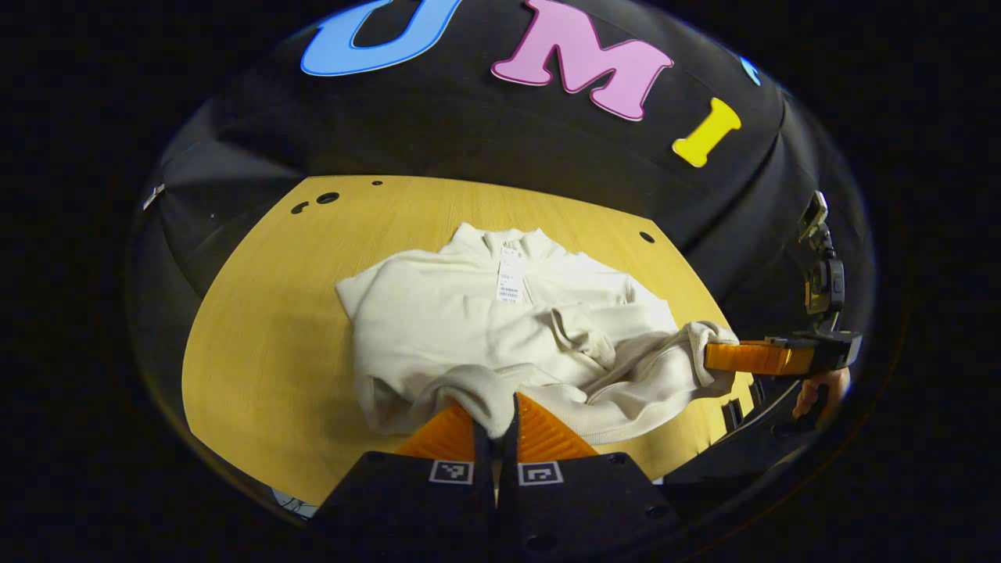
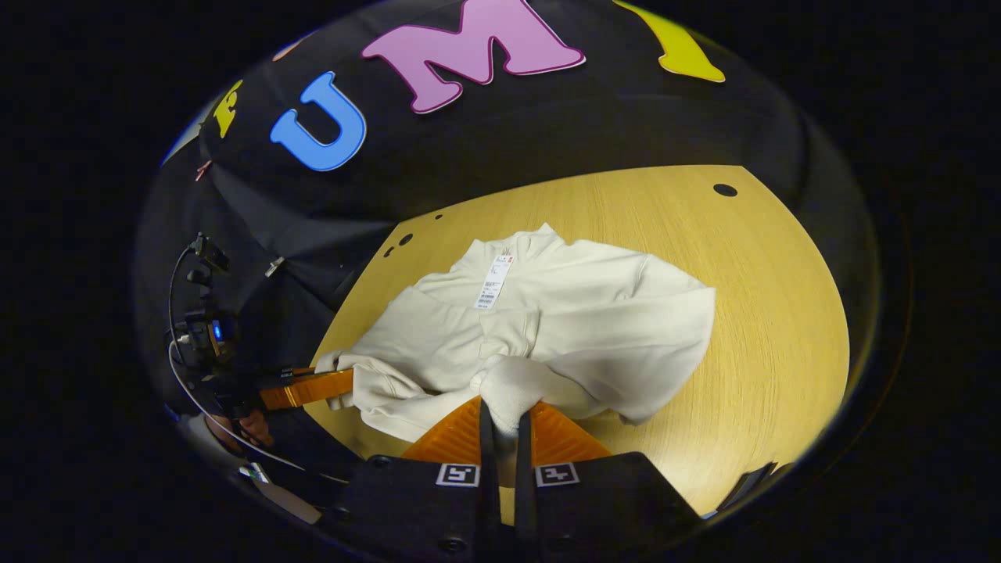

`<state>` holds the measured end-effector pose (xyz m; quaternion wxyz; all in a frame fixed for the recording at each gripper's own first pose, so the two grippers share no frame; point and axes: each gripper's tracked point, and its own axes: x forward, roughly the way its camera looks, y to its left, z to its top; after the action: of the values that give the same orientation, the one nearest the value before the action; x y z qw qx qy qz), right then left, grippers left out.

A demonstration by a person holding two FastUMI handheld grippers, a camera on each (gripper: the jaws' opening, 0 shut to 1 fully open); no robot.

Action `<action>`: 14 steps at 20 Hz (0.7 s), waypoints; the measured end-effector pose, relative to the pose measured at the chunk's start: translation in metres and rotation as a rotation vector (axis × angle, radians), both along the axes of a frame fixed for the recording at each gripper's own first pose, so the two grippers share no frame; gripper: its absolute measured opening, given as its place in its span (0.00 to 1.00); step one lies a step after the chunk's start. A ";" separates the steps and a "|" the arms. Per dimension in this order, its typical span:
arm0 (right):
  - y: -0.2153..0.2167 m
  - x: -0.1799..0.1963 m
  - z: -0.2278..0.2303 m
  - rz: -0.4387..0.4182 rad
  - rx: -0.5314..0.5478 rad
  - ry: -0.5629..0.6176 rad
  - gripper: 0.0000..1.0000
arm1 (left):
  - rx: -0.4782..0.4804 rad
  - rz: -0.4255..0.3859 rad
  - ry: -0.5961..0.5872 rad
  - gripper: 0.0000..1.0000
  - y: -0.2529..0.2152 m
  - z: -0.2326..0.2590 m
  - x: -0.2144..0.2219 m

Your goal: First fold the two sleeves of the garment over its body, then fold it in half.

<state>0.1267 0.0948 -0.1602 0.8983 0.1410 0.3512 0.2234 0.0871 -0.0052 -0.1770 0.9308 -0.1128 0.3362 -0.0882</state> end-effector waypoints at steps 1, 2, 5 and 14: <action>0.000 0.011 0.002 -0.015 0.004 -0.007 0.11 | -0.009 0.015 -0.004 0.06 0.002 0.003 0.007; -0.002 0.017 0.005 -0.035 0.013 -0.010 0.11 | -0.020 0.031 -0.006 0.06 0.004 0.006 0.015; 0.001 0.053 0.005 -0.092 0.023 -0.019 0.11 | -0.029 0.074 -0.003 0.06 0.009 0.005 0.046; 0.017 0.135 -0.060 -0.154 -0.052 0.100 0.11 | 0.029 0.107 0.172 0.07 0.005 -0.067 0.114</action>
<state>0.2617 0.1115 -0.2197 0.8976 0.1553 0.3892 0.1371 0.2014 -0.0004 -0.2436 0.9034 -0.1243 0.4096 -0.0233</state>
